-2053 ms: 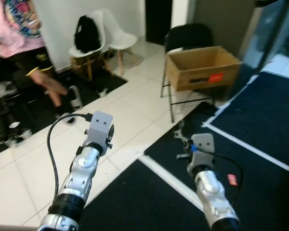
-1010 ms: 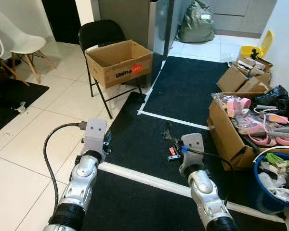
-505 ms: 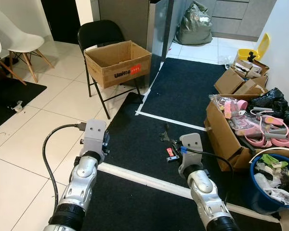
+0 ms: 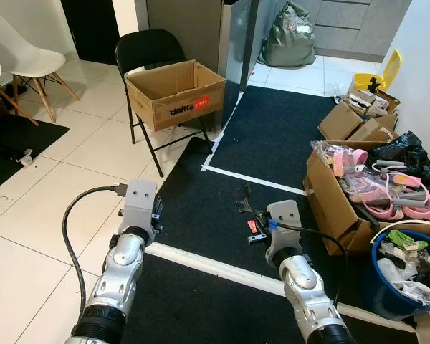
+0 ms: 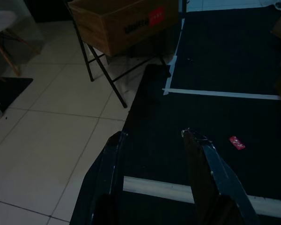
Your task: Picking trash to rubbish bin
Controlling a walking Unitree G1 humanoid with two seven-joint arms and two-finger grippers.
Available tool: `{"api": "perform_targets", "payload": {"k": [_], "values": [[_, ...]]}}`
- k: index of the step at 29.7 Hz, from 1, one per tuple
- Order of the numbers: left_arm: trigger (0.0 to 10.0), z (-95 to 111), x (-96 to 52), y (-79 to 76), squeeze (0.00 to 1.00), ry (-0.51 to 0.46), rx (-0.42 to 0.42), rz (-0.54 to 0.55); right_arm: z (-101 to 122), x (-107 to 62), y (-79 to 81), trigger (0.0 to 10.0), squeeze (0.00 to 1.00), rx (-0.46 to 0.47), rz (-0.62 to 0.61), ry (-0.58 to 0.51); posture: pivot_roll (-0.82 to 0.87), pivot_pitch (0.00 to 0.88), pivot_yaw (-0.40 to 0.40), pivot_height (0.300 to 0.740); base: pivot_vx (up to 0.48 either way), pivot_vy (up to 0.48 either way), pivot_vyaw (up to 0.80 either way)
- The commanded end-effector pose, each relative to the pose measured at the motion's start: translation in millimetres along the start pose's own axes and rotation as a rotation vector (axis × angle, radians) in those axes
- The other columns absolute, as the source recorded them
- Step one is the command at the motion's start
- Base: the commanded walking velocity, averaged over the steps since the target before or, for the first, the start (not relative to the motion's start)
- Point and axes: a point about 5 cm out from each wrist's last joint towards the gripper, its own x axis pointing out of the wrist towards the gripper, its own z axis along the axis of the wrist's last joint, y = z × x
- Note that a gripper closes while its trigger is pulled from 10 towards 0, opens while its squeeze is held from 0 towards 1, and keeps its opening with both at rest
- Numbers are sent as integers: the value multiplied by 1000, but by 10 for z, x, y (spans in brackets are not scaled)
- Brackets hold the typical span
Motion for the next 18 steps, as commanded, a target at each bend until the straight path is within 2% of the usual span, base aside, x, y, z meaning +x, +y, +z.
{"api": "perform_targets", "payload": {"k": [1, 18], "values": [[10000, -29, -25, -11, 0, 9, -12, 2, -14, -21, 28, 10000, 0, 10, 12, 11, -33, 86, 2, 740, 352, 0, 0], [10000, -61, -61, -49, 0, 18, -1, 4, -27, -22, 2, 10000, 0, -8, 20, 28, -29, 68, -13, 740, 358, 0, 0]]}}
